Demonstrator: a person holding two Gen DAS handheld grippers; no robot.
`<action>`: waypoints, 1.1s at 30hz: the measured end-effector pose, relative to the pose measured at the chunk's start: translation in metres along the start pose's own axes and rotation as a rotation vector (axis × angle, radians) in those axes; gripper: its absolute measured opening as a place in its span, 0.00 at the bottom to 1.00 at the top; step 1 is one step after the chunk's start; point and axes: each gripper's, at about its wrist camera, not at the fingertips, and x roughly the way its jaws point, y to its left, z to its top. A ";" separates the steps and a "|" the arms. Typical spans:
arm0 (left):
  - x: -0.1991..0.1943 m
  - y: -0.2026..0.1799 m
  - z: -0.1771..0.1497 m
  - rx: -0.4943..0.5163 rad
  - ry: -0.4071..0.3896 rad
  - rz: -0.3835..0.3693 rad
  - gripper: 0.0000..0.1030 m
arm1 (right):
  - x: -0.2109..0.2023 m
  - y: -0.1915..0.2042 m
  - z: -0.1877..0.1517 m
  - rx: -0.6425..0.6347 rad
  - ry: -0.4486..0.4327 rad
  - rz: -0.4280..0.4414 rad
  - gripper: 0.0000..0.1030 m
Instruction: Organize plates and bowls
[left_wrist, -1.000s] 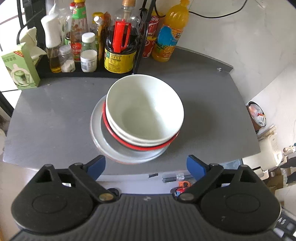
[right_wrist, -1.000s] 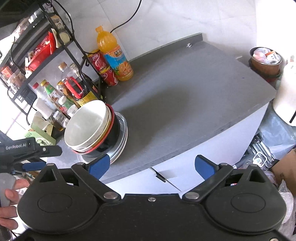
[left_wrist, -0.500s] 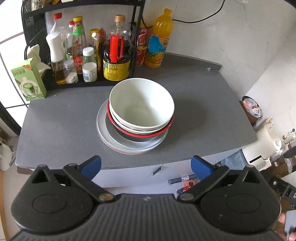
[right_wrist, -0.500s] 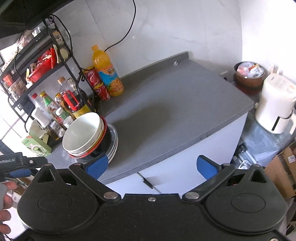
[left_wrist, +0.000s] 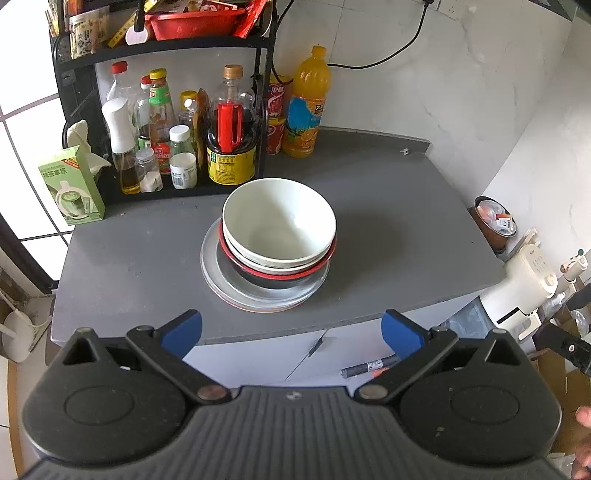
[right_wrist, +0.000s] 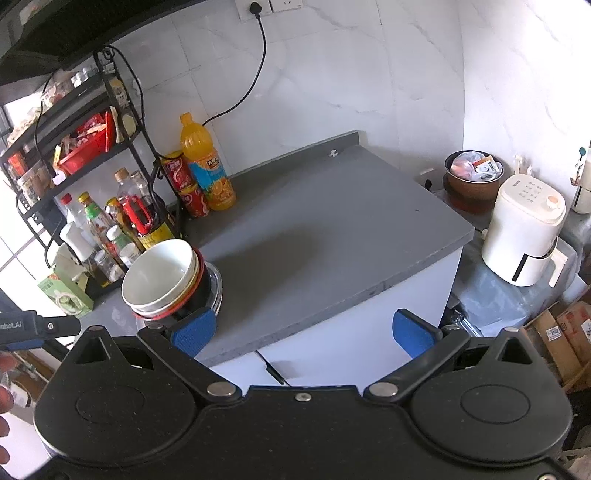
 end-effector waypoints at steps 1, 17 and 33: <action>-0.002 -0.002 -0.001 0.006 -0.005 0.002 0.99 | -0.002 0.000 -0.001 -0.002 -0.002 0.002 1.00; -0.039 -0.026 -0.023 0.091 -0.064 0.014 0.99 | -0.037 0.012 -0.008 -0.057 -0.020 0.011 1.00; -0.047 -0.020 -0.037 0.111 -0.074 0.017 0.99 | -0.043 0.030 -0.016 -0.094 -0.027 0.016 1.00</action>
